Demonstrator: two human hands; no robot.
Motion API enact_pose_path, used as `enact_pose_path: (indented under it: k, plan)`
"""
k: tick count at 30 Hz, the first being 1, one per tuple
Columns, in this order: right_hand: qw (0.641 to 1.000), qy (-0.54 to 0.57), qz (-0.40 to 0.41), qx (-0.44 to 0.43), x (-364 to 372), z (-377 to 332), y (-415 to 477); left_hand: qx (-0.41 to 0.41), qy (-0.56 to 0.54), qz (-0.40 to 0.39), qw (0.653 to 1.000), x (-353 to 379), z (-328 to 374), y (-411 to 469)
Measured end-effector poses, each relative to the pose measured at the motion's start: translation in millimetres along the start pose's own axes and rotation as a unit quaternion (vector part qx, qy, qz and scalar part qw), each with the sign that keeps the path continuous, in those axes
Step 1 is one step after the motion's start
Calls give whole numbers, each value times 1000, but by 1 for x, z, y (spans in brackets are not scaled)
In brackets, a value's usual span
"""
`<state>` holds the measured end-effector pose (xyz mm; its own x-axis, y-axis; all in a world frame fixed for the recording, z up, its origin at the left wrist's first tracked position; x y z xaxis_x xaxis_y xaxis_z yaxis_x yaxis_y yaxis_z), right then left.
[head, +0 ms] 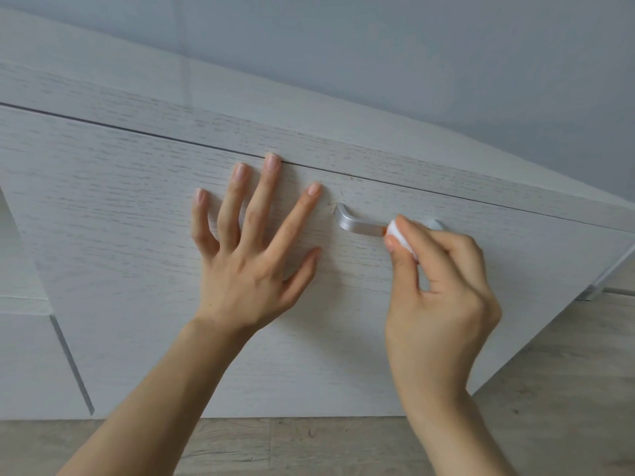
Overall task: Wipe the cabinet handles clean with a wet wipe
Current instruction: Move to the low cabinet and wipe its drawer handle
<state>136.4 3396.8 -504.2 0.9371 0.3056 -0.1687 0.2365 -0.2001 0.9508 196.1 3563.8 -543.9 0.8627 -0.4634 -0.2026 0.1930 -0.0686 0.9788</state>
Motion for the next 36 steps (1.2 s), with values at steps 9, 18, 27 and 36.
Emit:
enact_pose_path:
  k: [9,18,27,36]
  plan:
    - [1000,12,11,13,-3,0,-1,4,-2,1,1000,-1,0,1]
    - [1000,8,-7,-21,2,-9,-1,3,-3,5,1000,0,0,-1]
    - [1000,16,-2,4,-2,-5,-3,8,-4,10,1000,-3,1,0]
    - [1000,11,5,-2,1,-11,-2,39,11,27,999,-11,-3,1]
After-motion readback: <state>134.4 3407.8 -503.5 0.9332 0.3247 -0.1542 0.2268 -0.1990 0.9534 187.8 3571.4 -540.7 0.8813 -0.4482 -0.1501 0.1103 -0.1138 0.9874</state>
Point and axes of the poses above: each hand's wrist, its own y-axis towards the middle knuckle, its own x-axis out of the palm, z = x × y, the point moved 9 cm from there along y, towards the middle knuckle, and after that the axes turned 15 degrees about -y, right-handed, at the moved point
